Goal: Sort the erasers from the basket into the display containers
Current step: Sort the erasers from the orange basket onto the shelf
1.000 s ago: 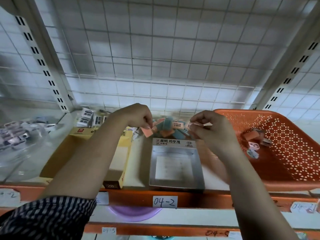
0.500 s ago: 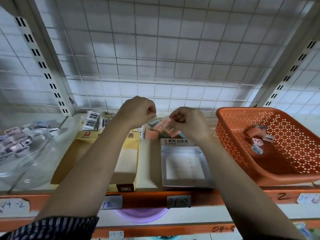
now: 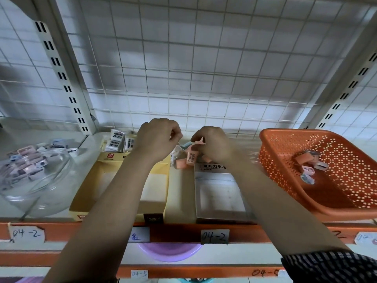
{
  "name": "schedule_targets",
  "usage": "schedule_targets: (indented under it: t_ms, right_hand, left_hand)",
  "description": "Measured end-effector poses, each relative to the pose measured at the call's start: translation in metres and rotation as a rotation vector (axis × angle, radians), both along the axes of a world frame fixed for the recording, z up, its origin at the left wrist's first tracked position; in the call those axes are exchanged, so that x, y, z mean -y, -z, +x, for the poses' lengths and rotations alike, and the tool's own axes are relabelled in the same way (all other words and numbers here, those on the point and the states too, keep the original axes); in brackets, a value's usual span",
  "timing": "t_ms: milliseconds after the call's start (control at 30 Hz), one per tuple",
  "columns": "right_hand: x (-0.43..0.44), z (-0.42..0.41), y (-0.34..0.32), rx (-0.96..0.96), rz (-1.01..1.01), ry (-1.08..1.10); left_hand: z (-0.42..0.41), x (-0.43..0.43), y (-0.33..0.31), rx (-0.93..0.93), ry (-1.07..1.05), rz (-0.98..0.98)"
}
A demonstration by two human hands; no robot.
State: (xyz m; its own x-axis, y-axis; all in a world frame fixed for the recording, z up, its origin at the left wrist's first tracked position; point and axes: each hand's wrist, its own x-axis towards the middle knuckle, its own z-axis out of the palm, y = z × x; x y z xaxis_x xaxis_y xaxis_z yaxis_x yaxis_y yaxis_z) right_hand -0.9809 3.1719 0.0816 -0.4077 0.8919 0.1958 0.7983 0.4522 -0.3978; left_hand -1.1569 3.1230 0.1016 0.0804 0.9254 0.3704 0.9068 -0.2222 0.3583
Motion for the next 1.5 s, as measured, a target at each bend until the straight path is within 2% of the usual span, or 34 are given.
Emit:
schedule_targets:
  t_ms: [200,367,600,800,1033,1200,1267,1400,1500]
  right_hand:
    - [0.011,0.059,-0.042,-0.296,0.119,0.149]
    - [0.023,0.133,-0.06,-0.275,0.185,0.271]
    - [0.017,0.235,-0.057,0.032,0.106,0.344]
    - [-0.012,0.274,-0.031,0.557,-0.071,0.249]
    - [-0.039,0.284,-0.003,0.712,-0.088,0.182]
    - [-0.042,0.289,-0.007,0.594,-0.085,0.201]
    - [-0.03,0.297,-0.022,0.469,-0.066,0.213]
    - [0.018,0.328,-0.043,-0.088,-0.003,0.397]
    - [0.055,0.342,-0.037,-0.347,0.063,0.524]
  left_hand:
    - [0.039,-0.009,-0.014,0.033,0.094,0.086]
    - [0.106,-0.016,-0.019,0.029,0.213,0.144]
    - [0.182,-0.014,-0.01,0.048,0.326,0.15]
    - [0.218,-0.013,-0.002,0.101,0.333,0.157]
    - [0.236,-0.01,0.005,0.165,0.29,0.17]
    - [0.248,-0.016,0.004,0.198,0.29,0.166]
    - [0.255,-0.025,0.001,0.197,0.323,0.136]
    - [0.28,-0.047,-0.008,0.089,0.43,0.021]
    - [0.305,-0.066,-0.013,-0.06,0.538,-0.099]
